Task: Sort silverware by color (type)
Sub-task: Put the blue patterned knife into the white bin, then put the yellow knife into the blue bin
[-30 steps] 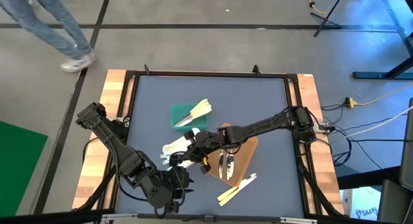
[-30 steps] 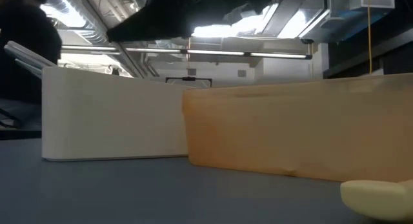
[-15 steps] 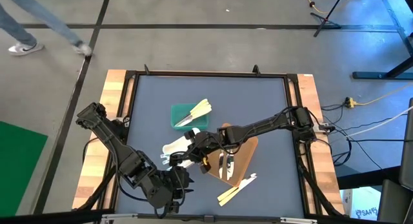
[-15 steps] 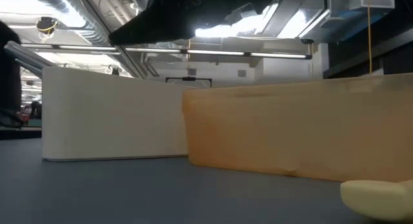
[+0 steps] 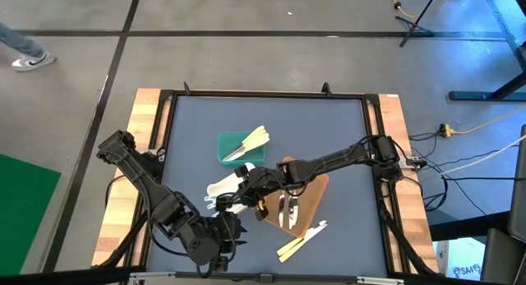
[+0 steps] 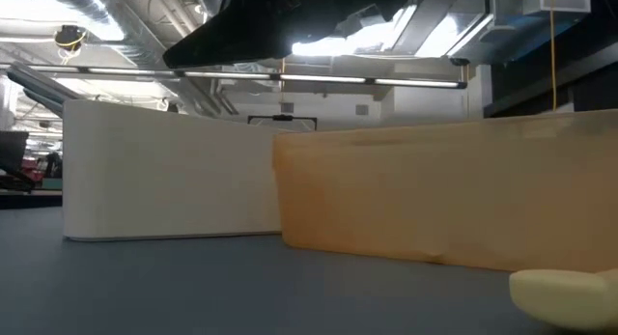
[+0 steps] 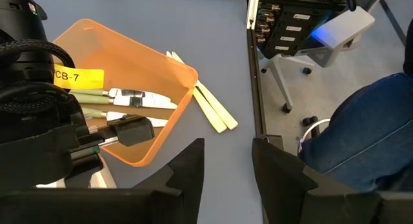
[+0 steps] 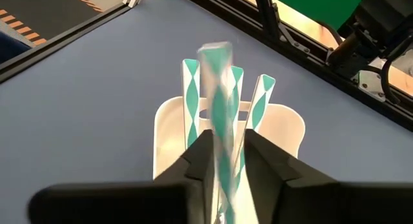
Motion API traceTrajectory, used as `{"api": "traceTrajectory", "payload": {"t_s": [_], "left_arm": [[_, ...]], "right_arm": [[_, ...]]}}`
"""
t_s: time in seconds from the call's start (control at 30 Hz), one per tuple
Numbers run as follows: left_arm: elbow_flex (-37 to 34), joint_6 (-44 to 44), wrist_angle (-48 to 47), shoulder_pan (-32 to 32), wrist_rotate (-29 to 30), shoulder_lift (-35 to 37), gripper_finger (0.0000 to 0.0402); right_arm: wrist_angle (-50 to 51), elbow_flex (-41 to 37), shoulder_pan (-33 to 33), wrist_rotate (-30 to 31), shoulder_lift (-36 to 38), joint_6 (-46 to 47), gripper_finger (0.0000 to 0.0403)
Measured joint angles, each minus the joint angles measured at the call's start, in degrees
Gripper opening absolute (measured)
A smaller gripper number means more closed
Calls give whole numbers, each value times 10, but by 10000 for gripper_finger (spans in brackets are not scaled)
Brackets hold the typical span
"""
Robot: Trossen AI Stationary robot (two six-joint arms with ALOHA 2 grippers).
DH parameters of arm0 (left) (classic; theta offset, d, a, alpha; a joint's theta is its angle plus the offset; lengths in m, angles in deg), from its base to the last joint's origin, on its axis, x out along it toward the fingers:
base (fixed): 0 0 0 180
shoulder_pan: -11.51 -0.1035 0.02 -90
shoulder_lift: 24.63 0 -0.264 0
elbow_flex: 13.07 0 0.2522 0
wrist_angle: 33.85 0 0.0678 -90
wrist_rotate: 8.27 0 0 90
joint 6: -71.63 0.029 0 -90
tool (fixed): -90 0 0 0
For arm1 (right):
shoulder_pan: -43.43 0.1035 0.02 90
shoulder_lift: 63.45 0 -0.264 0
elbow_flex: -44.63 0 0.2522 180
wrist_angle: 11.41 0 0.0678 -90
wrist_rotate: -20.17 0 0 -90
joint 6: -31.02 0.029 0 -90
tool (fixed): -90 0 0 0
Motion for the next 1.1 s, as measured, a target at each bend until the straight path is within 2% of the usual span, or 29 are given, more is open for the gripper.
{"api": "traceTrajectory", "payload": {"t_s": [0.2,0.43,0.53,0.7,1.1], "left_arm": [[0,0,0,0,0,0,124],[0,0,0,0,0,0,124],[0,0,0,0,0,0,124],[0,0,2,0,0,0,124],[0,-1,14,0,2,0,124]], "right_arm": [[0,0,0,0,0,0,106],[0,0,0,0,0,0,110],[4,0,0,21,2,1,110],[64,0,1,74,37,2,111],[243,0,1,74,152,15,111]]}}
